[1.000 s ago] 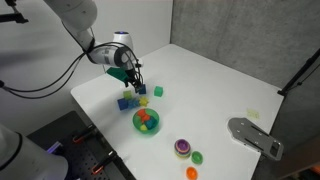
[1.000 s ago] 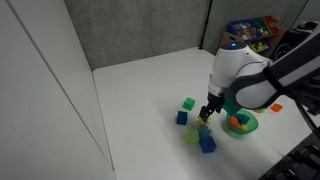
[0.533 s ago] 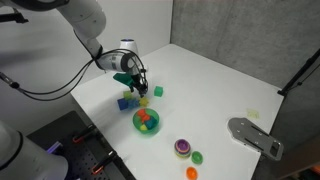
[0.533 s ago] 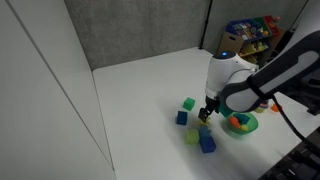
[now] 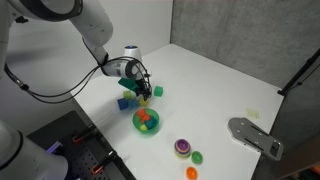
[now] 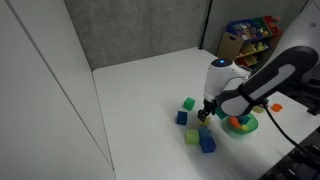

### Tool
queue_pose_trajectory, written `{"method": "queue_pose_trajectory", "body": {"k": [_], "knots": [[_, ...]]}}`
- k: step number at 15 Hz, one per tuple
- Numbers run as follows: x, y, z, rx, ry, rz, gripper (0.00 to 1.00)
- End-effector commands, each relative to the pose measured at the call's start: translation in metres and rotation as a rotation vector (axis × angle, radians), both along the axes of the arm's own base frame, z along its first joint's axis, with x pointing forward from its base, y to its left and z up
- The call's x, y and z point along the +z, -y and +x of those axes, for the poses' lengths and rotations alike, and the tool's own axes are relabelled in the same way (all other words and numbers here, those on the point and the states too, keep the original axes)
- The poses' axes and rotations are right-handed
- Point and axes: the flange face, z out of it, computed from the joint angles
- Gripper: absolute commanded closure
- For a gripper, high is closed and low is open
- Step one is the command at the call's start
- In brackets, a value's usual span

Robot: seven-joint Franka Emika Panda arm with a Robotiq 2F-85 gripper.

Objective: Put the round yellow toy in the bowl

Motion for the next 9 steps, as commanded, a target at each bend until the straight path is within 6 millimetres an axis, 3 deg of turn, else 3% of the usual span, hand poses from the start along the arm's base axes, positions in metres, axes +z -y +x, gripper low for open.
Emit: {"method": "queue_pose_trajectory", "body": {"k": [1, 6, 7, 9], "knots": [[-0.012, -0.001, 0.008, -0.001, 0.025, -0.011, 0.51], [-0.012, -0.001, 0.007, 0.003, 0.028, -0.02, 0.9], [-0.009, -0.002, 0.006, 0.005, 0.027, -0.022, 0.95], [-0.001, 0.0, 0.005, 0.001, 0.03, -0.026, 0.98]]}}
